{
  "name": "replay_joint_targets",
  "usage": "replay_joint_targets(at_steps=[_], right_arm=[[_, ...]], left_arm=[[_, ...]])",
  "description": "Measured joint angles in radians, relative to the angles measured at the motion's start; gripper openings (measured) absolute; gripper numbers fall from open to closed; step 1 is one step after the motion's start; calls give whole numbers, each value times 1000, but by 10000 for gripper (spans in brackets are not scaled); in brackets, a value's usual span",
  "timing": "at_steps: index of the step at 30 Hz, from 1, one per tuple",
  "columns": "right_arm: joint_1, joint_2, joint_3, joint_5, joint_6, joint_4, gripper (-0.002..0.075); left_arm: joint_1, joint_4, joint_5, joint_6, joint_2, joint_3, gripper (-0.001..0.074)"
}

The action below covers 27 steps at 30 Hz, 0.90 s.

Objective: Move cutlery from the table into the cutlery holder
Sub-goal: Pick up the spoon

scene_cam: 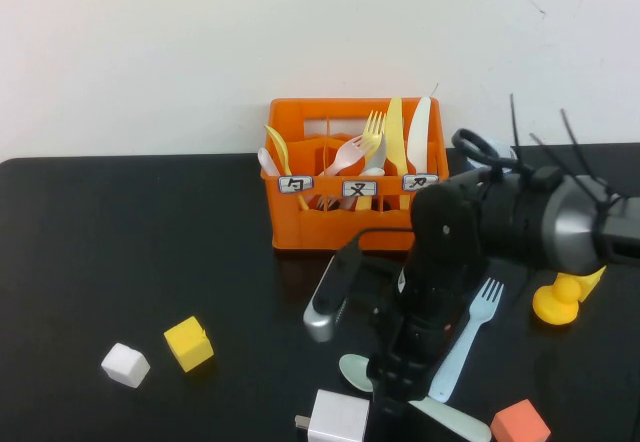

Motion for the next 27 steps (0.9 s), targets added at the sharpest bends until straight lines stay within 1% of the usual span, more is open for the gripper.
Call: replay_joint_targets(at_steps=[6, 10, 13, 14, 17, 19, 22, 27], right_arm=[[0, 55, -4, -24, 61, -42, 398], [0, 75, -8, -26, 95, -83, 352], [0, 81, -15, -28, 105, -91, 288], [0, 83, -17, -30, 114, -95, 253], [0, 83, -18, -39, 165, -100, 115], [0, 78, -18, -59, 202, -97, 112], [0, 41, 22, -177, 229, -36, 112], [19, -108, 161, -606, 243, 124, 112]], left_arm=[[0, 0, 0, 0, 0, 0, -1], [0, 0, 0, 0, 0, 0, -1], [0, 0, 0, 0, 0, 0, -3], [0, 0, 0, 0, 0, 0, -3], [0, 0, 0, 0, 0, 0, -3], [0, 0, 0, 0, 0, 0, -3], [0, 0, 0, 0, 0, 0, -3], [0, 0, 0, 0, 0, 0, -3]])
